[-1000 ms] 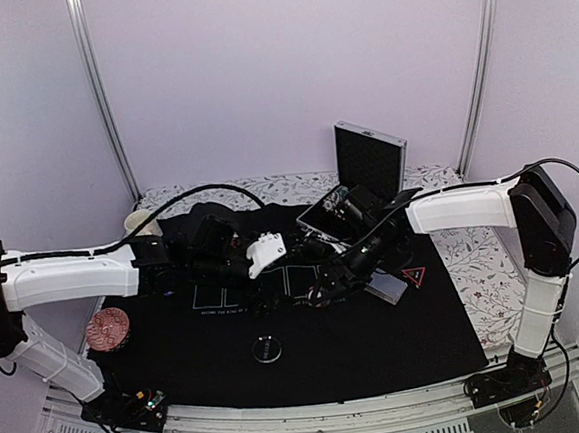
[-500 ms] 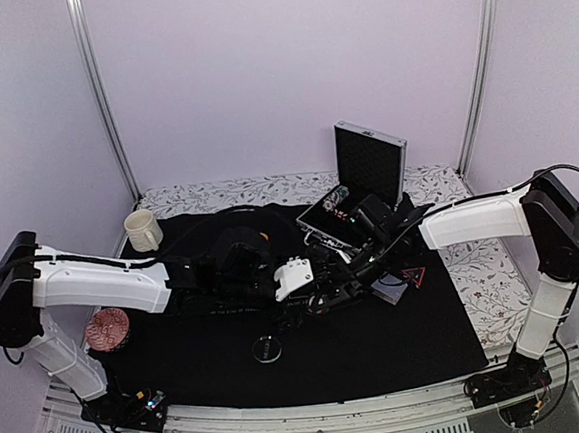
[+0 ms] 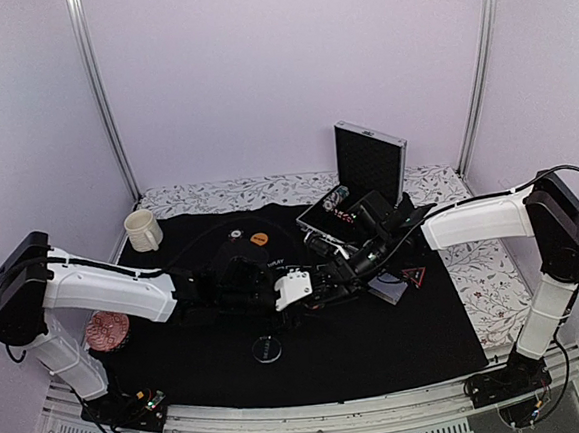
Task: Distribute texas hold em gaming equipment
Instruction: Pass from the right arm to the left
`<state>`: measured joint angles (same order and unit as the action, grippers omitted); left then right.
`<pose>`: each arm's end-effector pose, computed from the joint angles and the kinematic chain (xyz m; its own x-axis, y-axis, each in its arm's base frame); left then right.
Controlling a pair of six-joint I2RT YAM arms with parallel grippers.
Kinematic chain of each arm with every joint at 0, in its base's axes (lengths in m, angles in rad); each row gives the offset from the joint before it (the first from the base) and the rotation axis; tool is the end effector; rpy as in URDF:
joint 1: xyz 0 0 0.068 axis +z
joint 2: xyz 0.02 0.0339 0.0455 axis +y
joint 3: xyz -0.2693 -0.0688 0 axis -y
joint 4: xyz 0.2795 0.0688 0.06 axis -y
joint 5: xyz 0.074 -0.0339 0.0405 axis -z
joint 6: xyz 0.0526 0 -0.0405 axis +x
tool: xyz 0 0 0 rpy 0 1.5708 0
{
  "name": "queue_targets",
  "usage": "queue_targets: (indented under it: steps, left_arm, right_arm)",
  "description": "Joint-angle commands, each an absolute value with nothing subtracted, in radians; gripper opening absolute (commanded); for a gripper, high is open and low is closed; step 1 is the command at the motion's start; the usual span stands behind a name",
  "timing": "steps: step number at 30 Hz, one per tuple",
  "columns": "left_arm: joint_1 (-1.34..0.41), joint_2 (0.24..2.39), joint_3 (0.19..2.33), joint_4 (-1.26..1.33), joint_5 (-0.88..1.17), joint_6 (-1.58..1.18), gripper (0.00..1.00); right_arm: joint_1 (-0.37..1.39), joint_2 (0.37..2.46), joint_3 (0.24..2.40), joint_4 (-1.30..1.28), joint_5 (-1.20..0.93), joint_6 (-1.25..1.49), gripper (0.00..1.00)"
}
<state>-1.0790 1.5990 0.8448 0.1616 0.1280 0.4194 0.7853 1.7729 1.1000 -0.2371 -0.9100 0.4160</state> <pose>0.1721 -0.3355 0.1646 0.1355 0.6024 -0.7866 0.9516 0.1420 0.2727 0.2502 0.3088 0.1661 -0.8245 -0.4737 -0.3095 -0.4848 0.3092 0.8182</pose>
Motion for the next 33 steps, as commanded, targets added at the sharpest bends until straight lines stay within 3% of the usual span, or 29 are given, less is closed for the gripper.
queue_targets:
  steps: [1, 5, 25, 33]
  left_arm:
    - [-1.089, 1.621, 0.848, 0.198, 0.074, 0.451, 0.57]
    - [-1.089, 1.632, 0.841, 0.235, 0.032, 0.451, 0.49]
    - [-1.082, 1.643, 0.826, 0.282, 0.043, 0.464, 0.61]
    - [-1.070, 1.641, 0.806, 0.320, 0.063, 0.454, 0.58]
  right_arm:
    - [0.790, 1.733, 1.117, -0.178, -0.956, 0.430, 0.02]
    - [0.789, 1.735, 1.116, -0.171, -0.957, 0.440, 0.02]
    - [0.790, 1.735, 1.127, -0.161, -0.958, 0.457, 0.02]
    - [0.789, 1.726, 1.127, -0.150, -0.967, 0.464, 0.02]
